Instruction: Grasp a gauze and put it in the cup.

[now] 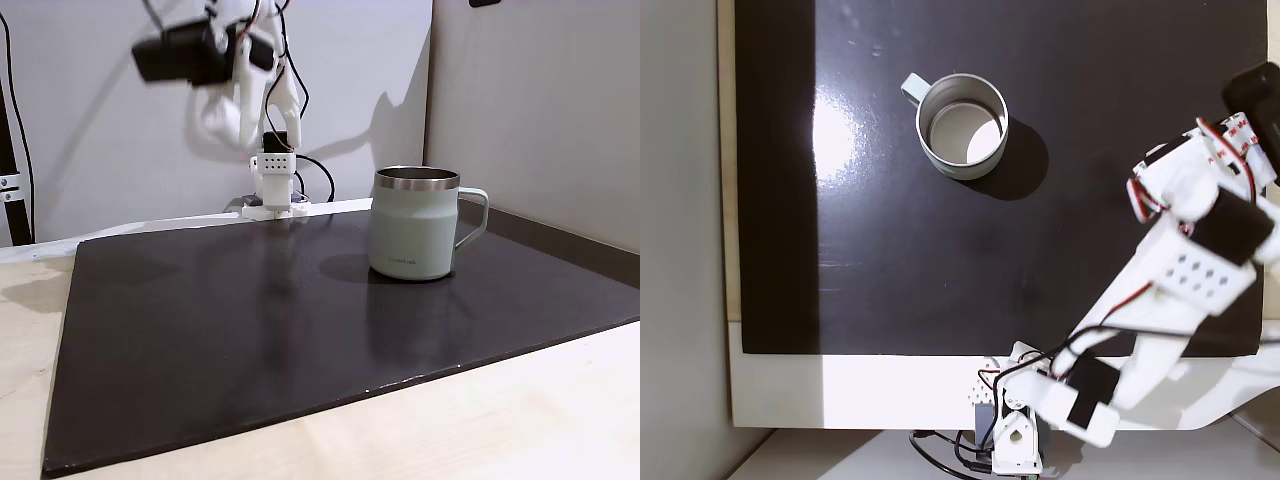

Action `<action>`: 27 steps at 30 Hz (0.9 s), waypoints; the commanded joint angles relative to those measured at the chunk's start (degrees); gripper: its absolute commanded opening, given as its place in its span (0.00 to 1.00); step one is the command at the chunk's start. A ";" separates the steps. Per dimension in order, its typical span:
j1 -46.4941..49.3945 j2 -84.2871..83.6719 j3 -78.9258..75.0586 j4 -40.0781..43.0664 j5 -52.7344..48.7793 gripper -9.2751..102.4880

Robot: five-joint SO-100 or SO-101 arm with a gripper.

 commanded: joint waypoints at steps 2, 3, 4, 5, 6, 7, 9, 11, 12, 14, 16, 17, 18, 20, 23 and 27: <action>-2.11 4.75 -0.97 0.18 2.72 0.08; -2.81 4.31 -1.49 0.18 4.22 0.08; -3.78 3.78 -2.20 0.18 5.98 0.08; -4.83 3.25 -2.99 0.18 7.82 0.08; -5.98 2.81 -3.60 0.18 9.76 0.08; -7.38 2.81 -3.87 0.18 11.60 0.08; -10.55 2.81 -3.78 0.26 15.38 0.08; -14.06 2.90 -3.78 0.26 19.86 0.08; -15.91 2.72 -3.78 0.26 22.15 0.08; -19.69 2.11 -4.31 0.26 27.25 0.08; -23.82 1.05 -5.45 0.26 31.64 0.08; -26.02 0.53 -5.89 0.26 33.49 0.08; -28.13 0.09 -6.33 0.26 35.24 0.08; -32.17 -0.79 -6.68 0.26 38.06 0.08; -37.09 -1.85 -6.68 0.26 41.22 0.08; -41.48 -3.87 -7.38 0.26 44.12 0.08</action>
